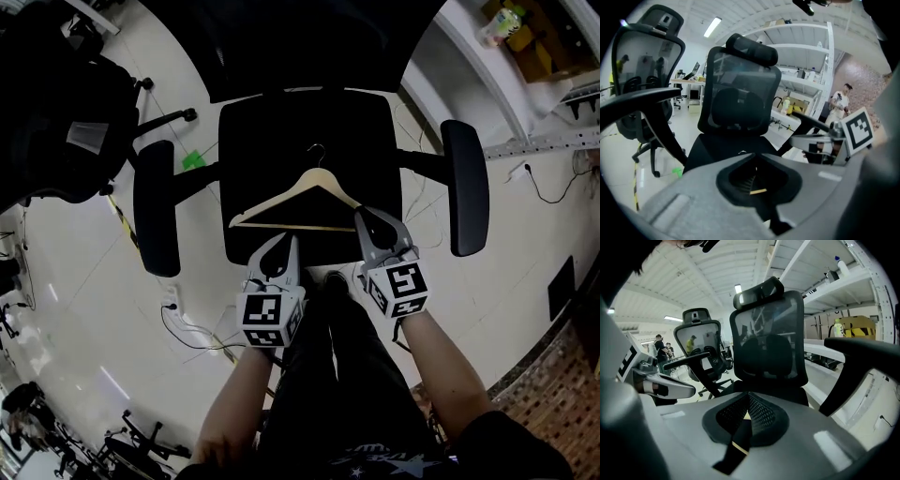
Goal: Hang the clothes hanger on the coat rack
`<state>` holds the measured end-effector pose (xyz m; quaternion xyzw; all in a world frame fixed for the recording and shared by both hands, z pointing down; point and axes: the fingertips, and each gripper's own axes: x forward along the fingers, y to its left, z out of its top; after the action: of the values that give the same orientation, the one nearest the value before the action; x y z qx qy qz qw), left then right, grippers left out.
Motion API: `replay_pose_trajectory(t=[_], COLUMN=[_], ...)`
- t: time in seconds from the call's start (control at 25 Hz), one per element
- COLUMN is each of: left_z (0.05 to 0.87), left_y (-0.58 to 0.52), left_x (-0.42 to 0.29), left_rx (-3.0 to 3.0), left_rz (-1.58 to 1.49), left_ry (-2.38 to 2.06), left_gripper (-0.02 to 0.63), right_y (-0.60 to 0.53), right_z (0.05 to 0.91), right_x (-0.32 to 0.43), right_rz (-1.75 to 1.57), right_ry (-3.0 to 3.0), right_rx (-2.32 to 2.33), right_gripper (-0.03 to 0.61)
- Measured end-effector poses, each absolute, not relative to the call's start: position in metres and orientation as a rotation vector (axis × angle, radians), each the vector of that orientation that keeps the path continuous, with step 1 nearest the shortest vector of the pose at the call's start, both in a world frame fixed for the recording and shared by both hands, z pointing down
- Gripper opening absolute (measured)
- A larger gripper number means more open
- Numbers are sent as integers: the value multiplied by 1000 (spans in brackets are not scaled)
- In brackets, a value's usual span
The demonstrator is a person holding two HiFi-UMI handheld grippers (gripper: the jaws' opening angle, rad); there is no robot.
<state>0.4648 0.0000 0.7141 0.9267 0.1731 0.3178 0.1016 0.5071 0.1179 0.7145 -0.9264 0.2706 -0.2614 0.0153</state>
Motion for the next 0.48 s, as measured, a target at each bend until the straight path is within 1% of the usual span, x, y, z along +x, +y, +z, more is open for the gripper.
replay_pose_trajectory(t=[0.12, 0.2, 0.32, 0.48], left_z=[734, 743, 762, 790], left_y=[-13, -14, -15, -28], left_x=[471, 476, 484, 494], left_rx=[2753, 2722, 2695, 2679], left_rz=[975, 1002, 1047, 1111], left_ry=[456, 443, 454, 432], left_gripper=[6, 6, 6, 6], right_y=[113, 110, 106, 103], right_z=[732, 745, 766, 790], right_x=[512, 514, 517, 519], right_rz=[-866, -913, -992, -1098], right_ry=[844, 851, 854, 880], right_rx=[-2870, -2859, -2855, -2839], right_gripper=[11, 41, 42, 68])
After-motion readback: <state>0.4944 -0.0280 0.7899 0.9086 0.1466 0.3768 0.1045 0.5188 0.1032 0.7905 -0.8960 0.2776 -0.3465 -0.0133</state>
